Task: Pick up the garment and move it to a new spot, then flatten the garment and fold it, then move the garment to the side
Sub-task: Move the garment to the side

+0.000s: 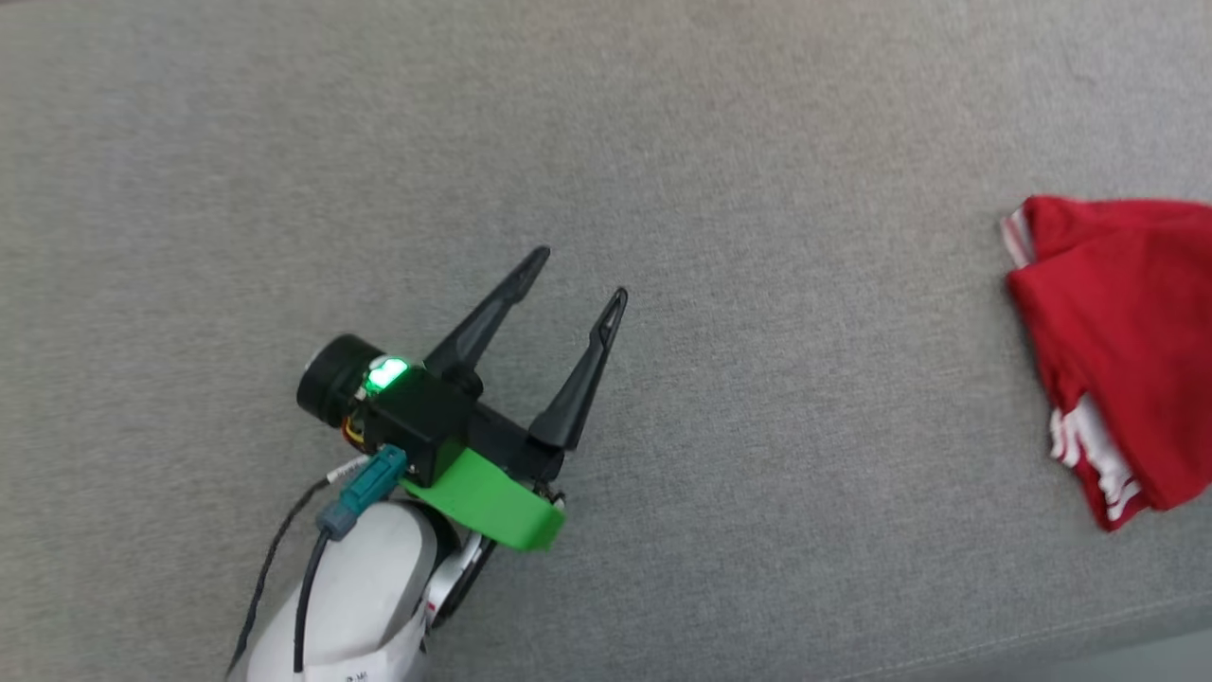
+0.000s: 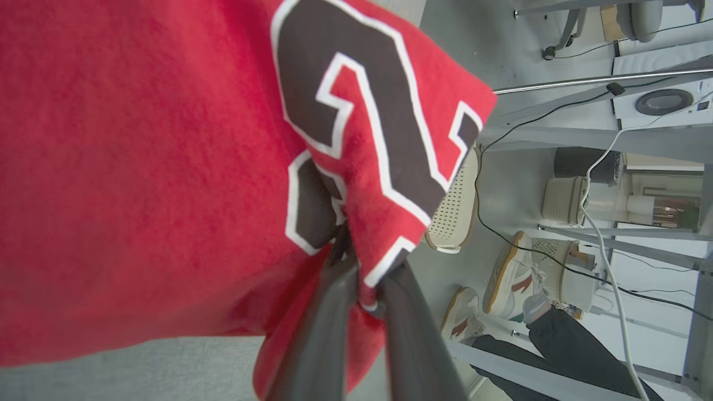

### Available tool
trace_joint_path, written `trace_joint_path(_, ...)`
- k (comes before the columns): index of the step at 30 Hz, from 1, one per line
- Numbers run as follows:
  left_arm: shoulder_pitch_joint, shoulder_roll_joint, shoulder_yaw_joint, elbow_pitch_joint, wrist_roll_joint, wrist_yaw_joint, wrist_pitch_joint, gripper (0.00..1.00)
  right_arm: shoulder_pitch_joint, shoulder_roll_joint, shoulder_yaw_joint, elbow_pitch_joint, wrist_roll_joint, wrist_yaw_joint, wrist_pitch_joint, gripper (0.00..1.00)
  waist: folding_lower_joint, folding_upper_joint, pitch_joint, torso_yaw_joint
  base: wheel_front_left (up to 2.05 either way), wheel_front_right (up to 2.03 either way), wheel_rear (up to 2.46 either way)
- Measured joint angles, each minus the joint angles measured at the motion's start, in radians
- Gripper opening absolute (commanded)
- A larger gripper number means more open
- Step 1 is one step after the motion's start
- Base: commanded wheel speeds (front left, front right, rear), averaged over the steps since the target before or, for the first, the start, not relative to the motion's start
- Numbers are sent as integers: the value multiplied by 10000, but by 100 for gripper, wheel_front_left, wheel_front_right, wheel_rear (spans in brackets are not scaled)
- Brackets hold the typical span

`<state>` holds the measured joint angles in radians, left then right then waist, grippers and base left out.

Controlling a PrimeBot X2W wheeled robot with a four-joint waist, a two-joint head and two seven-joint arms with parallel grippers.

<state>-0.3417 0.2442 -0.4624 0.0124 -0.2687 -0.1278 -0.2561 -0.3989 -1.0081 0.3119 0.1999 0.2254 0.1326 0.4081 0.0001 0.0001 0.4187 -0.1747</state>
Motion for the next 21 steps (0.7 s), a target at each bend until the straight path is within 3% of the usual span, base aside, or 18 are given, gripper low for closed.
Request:
trace_joint_path(12, -770, 263, -56, -857, 115, 0, 0, 100, -1135, 1179, -1998, 2460, -1275, 0, -1639, 0, 1, 0, 1572, -537, 0, 0, 0)
trace_joint_path(19, -829, 372, -25, -907, 140, 4, 0, 100, -1532, 1653, -2424, 3158, -1810, 0, -2021, 0, 0, 0, 1910, -442, 0, 0, 0)
trace_joint_path(20, -829, 378, -21, -911, 140, 4, 0, 100, -1589, 1758, -2522, 3216, -1858, 0, -2050, 24, 0, 0, 1916, -414, 0, 0, 0)
trace_joint_path(21, -830, 378, -19, -907, 140, 4, 0, 100, -1614, 1827, -2581, 3243, -1931, 0, -2102, 100, 0, 0, 1908, -396, 0, 0, 0)
